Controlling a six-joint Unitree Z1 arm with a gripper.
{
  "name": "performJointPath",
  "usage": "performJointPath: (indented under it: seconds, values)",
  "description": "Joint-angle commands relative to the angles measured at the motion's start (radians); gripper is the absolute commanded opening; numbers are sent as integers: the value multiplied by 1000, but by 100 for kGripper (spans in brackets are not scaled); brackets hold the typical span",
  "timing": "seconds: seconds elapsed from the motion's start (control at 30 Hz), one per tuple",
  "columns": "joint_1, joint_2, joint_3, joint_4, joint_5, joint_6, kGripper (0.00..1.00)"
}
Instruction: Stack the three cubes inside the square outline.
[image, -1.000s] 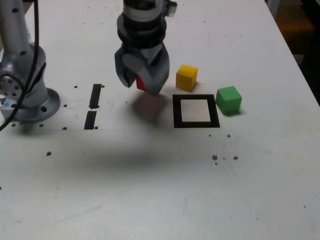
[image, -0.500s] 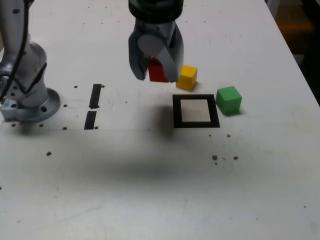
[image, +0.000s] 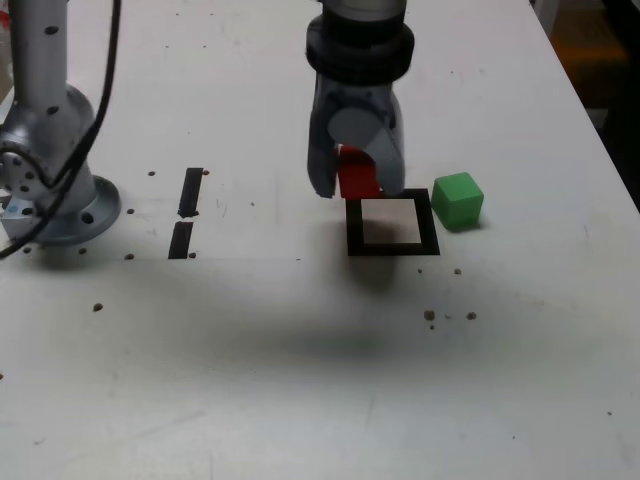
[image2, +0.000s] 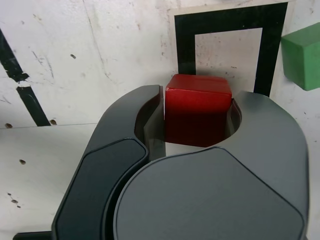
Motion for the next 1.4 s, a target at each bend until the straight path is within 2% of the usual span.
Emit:
performJointPath:
  seconds: [0.0, 0.33, 0.5, 0.7, 0.9, 1.0, 1.13, 1.37]
  values:
    - [-8, 15, -7, -26, -7, -5, 12]
    - [-26, 57, 4, -88, -11, -36, 13]
    - [-26, 77, 21, -105, 14, -49, 16]
    - [-26, 81, 35, -108, 19, -53, 28]
    - [-26, 83, 43, -116, 17, -53, 53]
    - [-26, 84, 45, -127, 15, -51, 63]
    - [-26, 87, 47, -147, 14, -47, 68]
    - [-26, 87, 55, -170, 13, -44, 71]
